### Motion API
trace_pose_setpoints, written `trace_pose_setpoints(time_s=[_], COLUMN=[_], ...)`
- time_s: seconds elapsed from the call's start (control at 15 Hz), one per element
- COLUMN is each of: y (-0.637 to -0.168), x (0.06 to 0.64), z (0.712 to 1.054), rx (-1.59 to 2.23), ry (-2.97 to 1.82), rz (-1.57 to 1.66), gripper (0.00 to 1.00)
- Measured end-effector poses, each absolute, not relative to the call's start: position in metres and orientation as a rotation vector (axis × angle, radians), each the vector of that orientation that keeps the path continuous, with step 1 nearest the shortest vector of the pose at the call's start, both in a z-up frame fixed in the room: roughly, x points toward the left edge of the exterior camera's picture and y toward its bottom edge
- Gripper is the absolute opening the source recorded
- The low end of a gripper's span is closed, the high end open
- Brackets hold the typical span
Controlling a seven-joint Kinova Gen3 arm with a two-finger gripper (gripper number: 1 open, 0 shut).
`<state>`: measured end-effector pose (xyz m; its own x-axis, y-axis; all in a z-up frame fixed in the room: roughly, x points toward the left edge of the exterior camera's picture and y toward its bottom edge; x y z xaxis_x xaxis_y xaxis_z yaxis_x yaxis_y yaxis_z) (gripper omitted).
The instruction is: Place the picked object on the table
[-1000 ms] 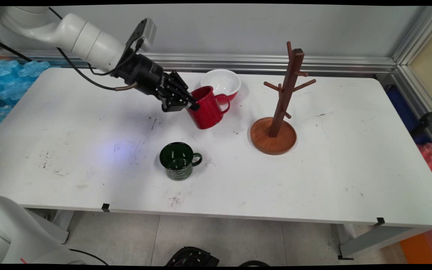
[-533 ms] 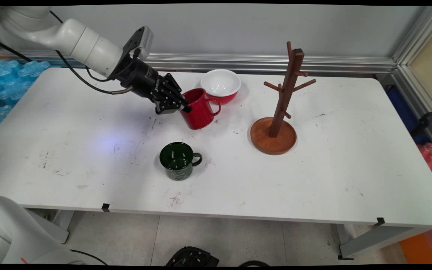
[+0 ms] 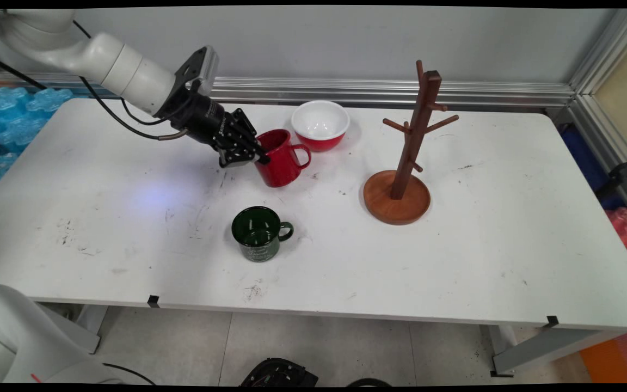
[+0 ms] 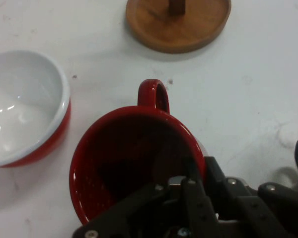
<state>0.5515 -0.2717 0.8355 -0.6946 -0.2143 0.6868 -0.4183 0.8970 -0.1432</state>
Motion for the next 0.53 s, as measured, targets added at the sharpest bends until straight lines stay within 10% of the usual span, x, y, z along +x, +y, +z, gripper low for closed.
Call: trace_pose_setpoints(time_s=[0.53], y=[-0.2713], x=[0.5595], z=[0.8254], rx=[0.431], ry=[-2.393], rz=[0.389], gripper=[0.0])
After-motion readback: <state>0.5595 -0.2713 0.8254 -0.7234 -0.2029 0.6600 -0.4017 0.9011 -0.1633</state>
